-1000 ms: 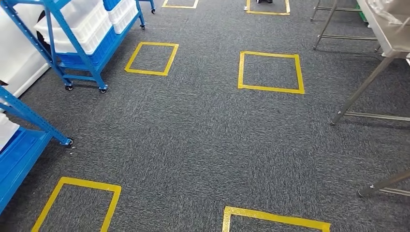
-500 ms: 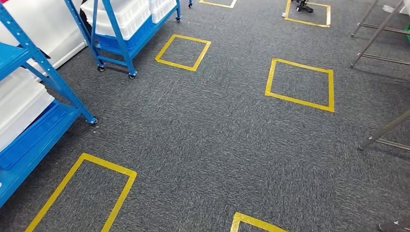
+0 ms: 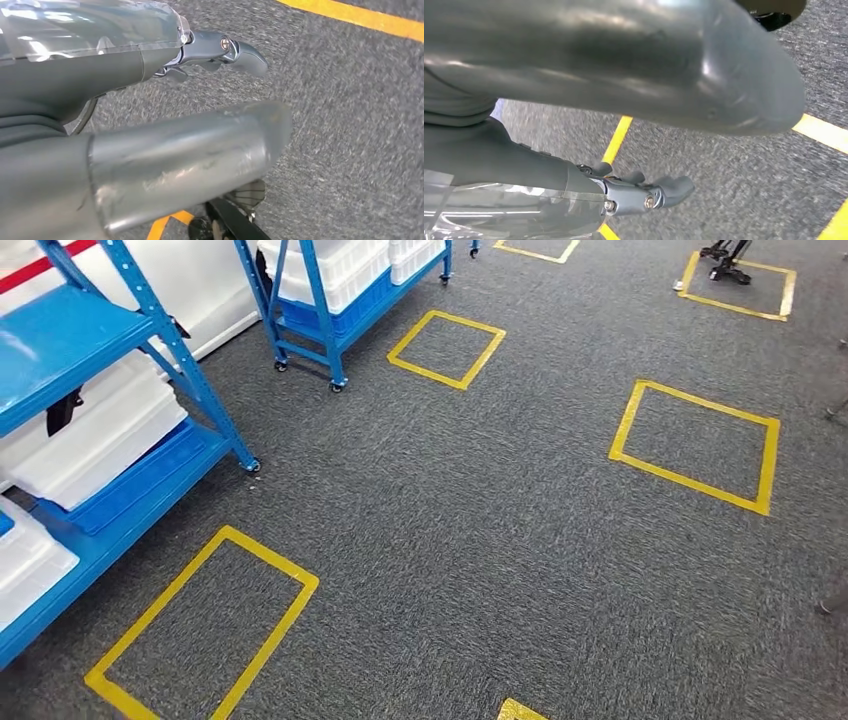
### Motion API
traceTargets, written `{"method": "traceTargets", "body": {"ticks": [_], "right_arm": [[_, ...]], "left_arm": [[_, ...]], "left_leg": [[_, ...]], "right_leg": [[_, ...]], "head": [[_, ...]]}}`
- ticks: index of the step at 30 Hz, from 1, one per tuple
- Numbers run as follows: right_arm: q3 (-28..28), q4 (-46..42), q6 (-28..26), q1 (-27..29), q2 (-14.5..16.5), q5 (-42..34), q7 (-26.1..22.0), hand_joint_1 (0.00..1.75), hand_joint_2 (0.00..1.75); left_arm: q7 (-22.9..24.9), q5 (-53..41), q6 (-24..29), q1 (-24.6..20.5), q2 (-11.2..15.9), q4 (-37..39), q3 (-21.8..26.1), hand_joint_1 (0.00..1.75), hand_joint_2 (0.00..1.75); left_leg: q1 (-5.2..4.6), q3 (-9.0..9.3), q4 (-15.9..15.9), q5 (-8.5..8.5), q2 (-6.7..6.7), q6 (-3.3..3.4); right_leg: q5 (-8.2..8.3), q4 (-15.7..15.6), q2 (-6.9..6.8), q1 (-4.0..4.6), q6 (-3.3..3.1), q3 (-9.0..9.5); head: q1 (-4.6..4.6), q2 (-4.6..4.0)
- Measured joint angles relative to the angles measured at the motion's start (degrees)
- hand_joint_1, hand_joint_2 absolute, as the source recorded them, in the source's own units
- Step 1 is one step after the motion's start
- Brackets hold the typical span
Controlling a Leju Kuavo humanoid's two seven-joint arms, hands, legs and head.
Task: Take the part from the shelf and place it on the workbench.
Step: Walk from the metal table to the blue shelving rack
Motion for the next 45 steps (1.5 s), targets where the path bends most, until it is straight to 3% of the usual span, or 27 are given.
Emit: {"method": "traceTargets", "body": {"ticks": [1,2,4,6,8,10,12,14,16,17,18,20,21,23,25,27,29,31,32,33,34,36,38,40,42,43,45], "right_arm": [[0.0,0.0,0.0,0.0,0.0,0.0,0.0,0.0,0.0],[-0.1,0.0,0.0,0.0,0.0,0.1,0.0,0.0,0.0],[-0.1,0.0,0.3,0.0,0.0,0.7,0.0,0.0,0.0],[0.0,0.0,1.2,0.0,-0.1,1.9,-0.1,0.0,0.0],[0.3,0.0,2.5,0.1,-0.3,2.9,-0.1,0.0,0.0],[0.7,0.0,3.6,0.1,-0.7,3.5,-0.2,0.0,0.0],[1.0,0.0,4.3,0.2,-1.2,3.9,-0.3,0.0,0.0],[1.1,0.0,4.6,0.5,-1.5,3.9,-0.2,0.0,0.0],[1.1,0.0,4.6,0.8,-1.7,4.0,0.0,0.0,0.0],[1.1,0.0,4.6,0.9,-1.8,4.0,0.1,0.0,0.0],[1.1,0.0,4.6,1.0,-1.9,4.1,0.1,0.0,0.0],[1.1,0.0,4.6,1.1,-2.0,4.3,-0.6,0.0,0.0],[1.2,0.0,4.5,1.2,-2.1,4.5,-1.2,0.0,0.0],[1.5,0.0,4.4,1.2,-2.2,5.1,-2.5,0.0,0.0],[2.0,0.0,4.1,1.2,-2.3,5.8,-4.2,0.0,0.0],[2.4,0.0,4.1,1.2,-2.5,6.3,-5.9,0.0,0.0],[2.7,0.0,5.5,1.5,-3.4,7.0,-7.4,0.0,0.0],[3.1,0.0,8.4,1.7,-5.4,7.8,-8.5,0.0,0.0],[3.3,0.0,9.8,1.7,-6.4,8.1,-8.7,0.0,0.0],[3.5,0.0,10.8,1.7,-7.4,8.3,-8.7,0.0,0.0],[3.6,0.0,11.5,1.6,-8.1,8.3,-8.6,0.0,0.0],[3.6,0.0,12.0,1.6,-9.5,8.1,-8.0,0.0,0.0],[3.6,0.0,12.0,1.5,-10.4,7.9,-7.4,0.0,0.0],[3.6,-0.1,12.0,1.2,-10.9,7.9,-7.0,0.0,0.0],[3.6,-0.1,12.0,1.0,-11.3,7.8,-6.8,0.0,0.0],[3.6,0.0,12.0,1.0,-11.4,7.8,-6.7,0.0,0.0],[3.6,0.0,12.0,1.2,-11.5,7.8,-6.6,0.0,0.0]], "left_arm": [[0.0,0.0,0.0,0.1,0.0,0.0,0.0,0.0,0.0],[0.0,0.1,0.0,0.2,0.0,0.0,0.0,0.0,0.0],[-0.3,0.6,0.0,0.3,0.0,0.0,0.0,0.0,0.0],[-0.8,1.6,-0.1,0.2,0.1,0.0,0.1,0.0,0.0],[-1.1,2.6,-0.1,0.1,0.1,0.0,0.4,0.0,0.0],[-1.1,3.1,-0.1,0.3,0.1,0.0,1.0,0.0,0.0],[-1.0,3.4,-0.1,0.4,0.0,0.0,1.4,0.0,0.0],[-0.7,3.7,0.0,0.3,-0.1,0.0,1.7,0.0,0.0],[-0.2,3.8,0.2,0.2,-0.1,0.0,1.9,0.0,0.0],[0.0,3.7,0.3,0.3,-0.1,0.0,2.0,0.0,0.0],[0.1,3.6,0.4,0.3,-0.1,0.0,2.0,0.0,0.0],[0.0,3.3,0.4,0.4,-0.1,0.0,2.0,0.0,0.0],[-0.1,3.0,0.5,0.4,0.0,0.0,2.0,0.0,0.0],[-0.5,2.7,0.6,0.3,0.2,0.0,2.0,0.0,0.0],[-1.1,2.3,0.7,0.5,0.6,-0.1,2.0,0.0,0.0],[-1.8,1.8,0.7,0.6,1.2,-0.1,2.0,0.0,0.0],[-2.3,1.2,0.6,0.3,1.8,-0.2,1.9,0.0,0.0],[-2.7,0.5,0.2,0.1,2.3,-0.3,1.6,0.0,0.0],[-2.7,0.1,-0.1,0.1,2.6,-0.3,1.5,0.0,0.0],[-2.7,-0.2,-0.3,0.2,2.8,-0.3,1.4,0.0,0.0],[-2.7,-0.4,-0.4,0.2,3.2,-0.3,1.3,0.0,0.0],[-2.6,-0.5,-0.6,0.1,3.7,-0.3,1.1,0.0,0.0],[-2.6,-0.7,-0.7,0.0,4.1,-0.4,0.9,0.0,0.0],[-2.5,-1.0,-0.8,0.1,4.3,-0.4,0.8,0.0,0.0],[-2.4,-1.1,-0.8,0.3,4.4,-0.4,0.7,0.0,0.0],[-2.4,-1.1,-0.8,0.2,4.5,-0.4,0.6,0.0,0.0],[-2.4,-1.1,-0.8,0.1,4.6,-0.4,0.4,0.0,0.0]], "left_leg": [[0.12,-1.11,2.1,-0.32,0.29,-0.15],[0.24,-1.13,2.1,0.45,0.51,-0.26],[0.39,2.17,-4.4,4.45,1.6,-0.29],[0.0,5.89,-11.3,6.87,3.74,0.13],[-0.52,6.83,-13.4,6.81,4.37,0.82],[-0.45,6.85,-13.7,6.92,3.16,1.6],[-0.22,7.15,-14.2,7.16,2.04,2.37],[-0.2,7.18,-14.4,7.27,0.9,2.87],[-0.31,7.16,-14.3,7.26,-0.48,3.06],[-0.35,7.23,-14.3,7.22,-1.26,3.08],[-0.38,7.34,-14.2,7.17,-2.1,3.06],[-0.4,7.46,-14.0,7.05,-3.68,2.9],[-0.44,7.35,-13.9,6.98,-4.39,2.71],[-0.35,6.94,-13.7,7.0,-5.51,2.13],[-0.23,6.61,-13.8,7.11,-6.2,1.41],[-0.33,5.88,-12.1,5.9,-3.92,0.81],[-0.29,3.3,-6.3,2.52,-0.71,0.22],[-0.02,0.09,0.5,-0.33,0.19,-0.37],[0.15,-0.47,1.8,-0.37,0.37,-0.58],[0.32,0.18,0.7,0.74,0.64,-0.75],[0.46,1.87,-2.4,2.58,1.22,-0.87],[0.44,5.85,-10.1,5.61,3.73,-0.72],[0.11,7.39,-13.3,6.28,4.96,0.17],[-0.06,7.37,-13.5,6.32,3.74,1.25],[0.08,7.64,-14.0,6.66,2.57,2.13],[0.19,7.76,-14.2,6.85,1.98,2.53],[0.11,7.57,-14.2,7.03,0.74,2.97]], "right_leg": [[-0.13,0.0,-0.8,0.05,-0.01,0.07],[-0.29,0.0,-1.53,0.06,0.05,0.19],[-0.72,0.0,-2.88,0.05,0.33,0.74],[-1.27,0.1,-4.03,0.29,0.9,1.27],[-1.63,0.2,-4.97,0.53,1.48,1.57],[-2.01,0.2,-5.56,0.41,2.03,1.95],[-3.8,2.6,-3.45,0.15,2.55,1.17],[-7.29,9.6,-0.36,-0.02,2.77,-2.35],[-9.1,16.2,0.6,-0.02,2.78,-6.28],[-8.28,16.9,0.73,-0.02,2.71,-7.08],[-6.27,15.1,0.91,-0.02,2.56,-6.76],[-1.38,7.8,2.78,-0.03,2.07,-4.16],[0.14,4.5,4.03,-0.11,1.86,-2.96],[0.77,1.8,5.48,-0.05,1.57,-2.07],[0.93,1.2,4.32,-0.09,1.16,-1.84],[1.19,0.5,2.89,-0.31,0.55,-1.41],[1.17,0.3,1.27,-0.28,0.15,-1.17],[1.01,0.3,-0.46,-0.2,0.03,-1.12],[0.92,0.3,-1.25,-0.2,0.05,-1.09],[0.81,0.4,-1.98,-0.22,0.16,-1.02],[0.66,0.4,-2.64,-0.25,0.33,-0.89],[0.22,0.7,-3.87,-0.09,0.88,-0.55],[-0.14,0.8,-4.89,0.2,1.49,-0.23],[-0.38,0.8,-5.89,0.27,2.07,0.11],[-1.65,2.1,-4.52,-0.03,2.66,-0.11],[-3.18,4.4,-2.98,-0.19,2.85,-1.06],[-6.91,11.8,-0.08,-0.39,2.95,-4.67]], "head": [[0.0,0.0],[-0.01,0.0],[-0.03,0.0],[-0.05,0.0],[0.04,0.0],[0.13,0.0],[0.3,0.0],[0.5,0.0],[0.54,0.0],[0.55,0.0],[0.55,0.0],[0.57,-0.01],[0.55,-0.01],[0.55,-0.01],[0.54,0.0],[0.32,0.0],[0.01,-0.01],[-0.11,-0.01],[-0.12,-0.01],[-0.13,0.0],[-0.12,0.0],[-0.16,0.0],[-0.01,0.0],[0.17,0.0],[0.28,0.0],[0.39,0.0],[0.57,0.0]]}}
